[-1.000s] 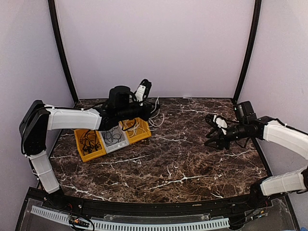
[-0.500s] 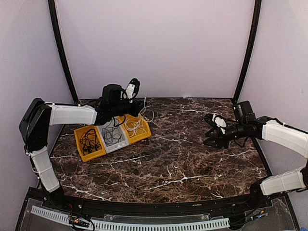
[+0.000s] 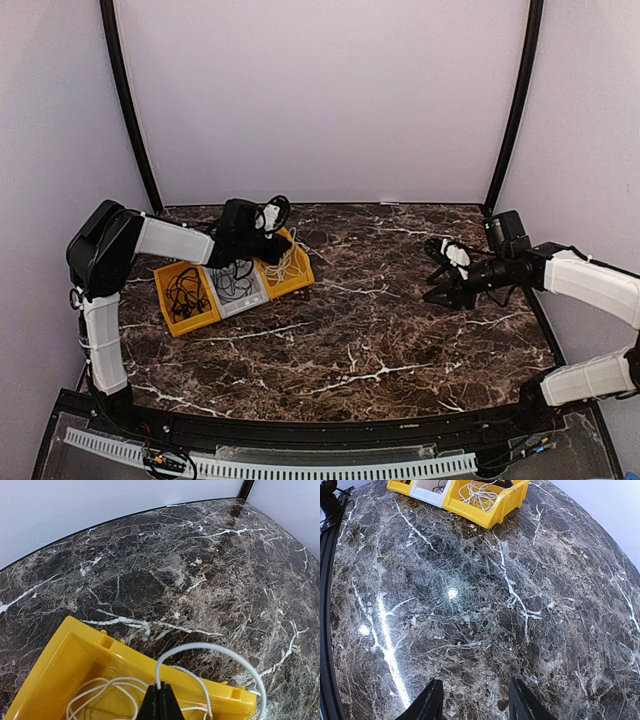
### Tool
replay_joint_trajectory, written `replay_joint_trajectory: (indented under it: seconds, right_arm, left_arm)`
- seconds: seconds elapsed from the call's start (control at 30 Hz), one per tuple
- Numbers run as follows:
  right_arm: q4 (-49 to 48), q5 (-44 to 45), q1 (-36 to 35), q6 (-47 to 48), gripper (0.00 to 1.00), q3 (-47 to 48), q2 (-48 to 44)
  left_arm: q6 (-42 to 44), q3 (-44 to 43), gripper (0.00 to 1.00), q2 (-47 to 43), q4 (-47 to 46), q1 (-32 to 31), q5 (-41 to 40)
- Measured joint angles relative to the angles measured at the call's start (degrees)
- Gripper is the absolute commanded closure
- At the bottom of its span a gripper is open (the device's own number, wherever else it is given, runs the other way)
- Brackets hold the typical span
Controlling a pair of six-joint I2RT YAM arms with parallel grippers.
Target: Untangle the cables
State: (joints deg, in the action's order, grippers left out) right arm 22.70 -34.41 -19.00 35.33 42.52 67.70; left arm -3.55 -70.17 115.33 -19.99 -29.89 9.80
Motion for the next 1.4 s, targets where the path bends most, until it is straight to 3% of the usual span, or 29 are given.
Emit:
replay_joint_trajectory:
  seconds: [0.67, 0.73, 0.93, 1.27, 1.4]
  right_arm:
    - [0.0, 0.0, 0.0, 0.7, 0.54, 0.0, 0.4]
    - [0.0, 0.0, 0.0, 0.7, 0.54, 0.0, 0.4]
    - [0.1, 0.0, 0.0, 0.8, 0.53, 0.0, 0.8]
    - [0.0, 0.9, 0.0, 0.8, 0.52, 0.0, 1.0]
    - [0.5, 1.3, 0.0, -0.3, 0.46, 0.6, 1.0]
  left_arm:
    - [7.4, -8.9, 1.00, 0.4, 20.8, 0.0, -16.1]
    - [7.5, -10.0, 0.96, 1.0, 22.5, 0.0, -16.4]
    - [7.0, -13.8, 0.71, 1.4, 28.3, 0.0, -16.5]
    - [5.4, -14.4, 0.58, -2.3, 34.6, 0.0, -17.6]
    - [4.6, -14.4, 0.55, -5.9, 37.7, 0.0, -19.1]
